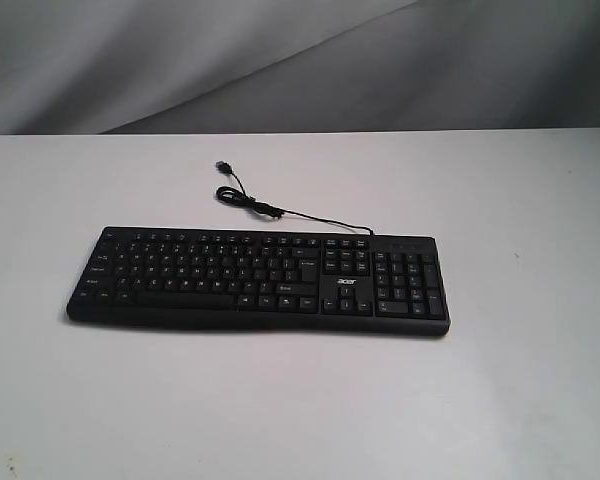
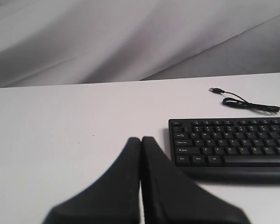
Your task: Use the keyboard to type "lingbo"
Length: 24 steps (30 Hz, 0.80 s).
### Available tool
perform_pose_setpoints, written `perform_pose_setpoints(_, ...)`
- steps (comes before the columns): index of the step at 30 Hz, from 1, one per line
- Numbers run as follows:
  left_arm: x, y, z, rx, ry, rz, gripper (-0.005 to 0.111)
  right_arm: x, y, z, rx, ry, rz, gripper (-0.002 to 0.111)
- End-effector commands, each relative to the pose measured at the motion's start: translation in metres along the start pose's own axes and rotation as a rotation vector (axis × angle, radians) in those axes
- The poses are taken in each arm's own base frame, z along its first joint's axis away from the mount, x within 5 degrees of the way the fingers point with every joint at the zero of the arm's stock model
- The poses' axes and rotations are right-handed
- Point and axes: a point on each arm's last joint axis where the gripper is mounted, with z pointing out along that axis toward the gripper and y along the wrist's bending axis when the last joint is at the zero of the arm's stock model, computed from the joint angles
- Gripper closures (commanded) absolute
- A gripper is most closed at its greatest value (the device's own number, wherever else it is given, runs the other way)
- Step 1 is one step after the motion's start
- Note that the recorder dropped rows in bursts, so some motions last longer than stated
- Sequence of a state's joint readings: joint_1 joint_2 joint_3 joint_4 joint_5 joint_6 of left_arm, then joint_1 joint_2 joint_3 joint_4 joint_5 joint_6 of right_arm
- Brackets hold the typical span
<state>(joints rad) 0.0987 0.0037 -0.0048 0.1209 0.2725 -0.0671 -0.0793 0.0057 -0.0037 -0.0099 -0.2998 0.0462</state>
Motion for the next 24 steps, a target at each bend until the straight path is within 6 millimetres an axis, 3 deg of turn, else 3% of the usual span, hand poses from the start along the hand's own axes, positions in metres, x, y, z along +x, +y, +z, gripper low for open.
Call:
perform_pose_setpoints(1, 0.001, 0.000, 0.000, 0.001, -0.006, -0.006, 0.106, -0.019, 0.001, -0.003, -0.031, -0.223, 0.202, 0.108)
perform_pose_setpoints(4, 0.001, 0.000, 0.000, 0.001, -0.006, -0.006, 0.106, -0.035, 0.000, -0.008, -0.080, -0.395, 0.370, 0.108)
perform_pose_setpoints(7, 0.001, 0.000, 0.000, 0.001, -0.006, -0.006, 0.106, -0.048, 0.000, -0.015, -0.112, -0.557, 0.386, 0.108)
perform_pose_setpoints(10, 0.001, 0.000, 0.000, 0.001, -0.006, -0.006, 0.106, -0.049, 0.000, -0.016, -0.121, -0.570, 0.395, 0.108)
perform_pose_setpoints(16, 0.001, 0.000, 0.000, 0.001, -0.006, -0.006, 0.106, -0.062, 0.003, 0.006, -0.079, -0.322, 0.354, 0.108)
perform_pose_setpoints(20, 0.001, 0.000, 0.000, 0.001, -0.006, -0.006, 0.106, -0.069, 0.003, 0.039, -0.018, -0.037, 0.386, 0.108)
perform_pose_setpoints(24, 0.001, 0.000, 0.000, 0.001, -0.006, -0.006, 0.106, -0.061, 0.004, 0.080, 0.025, 0.225, 0.325, 0.108)
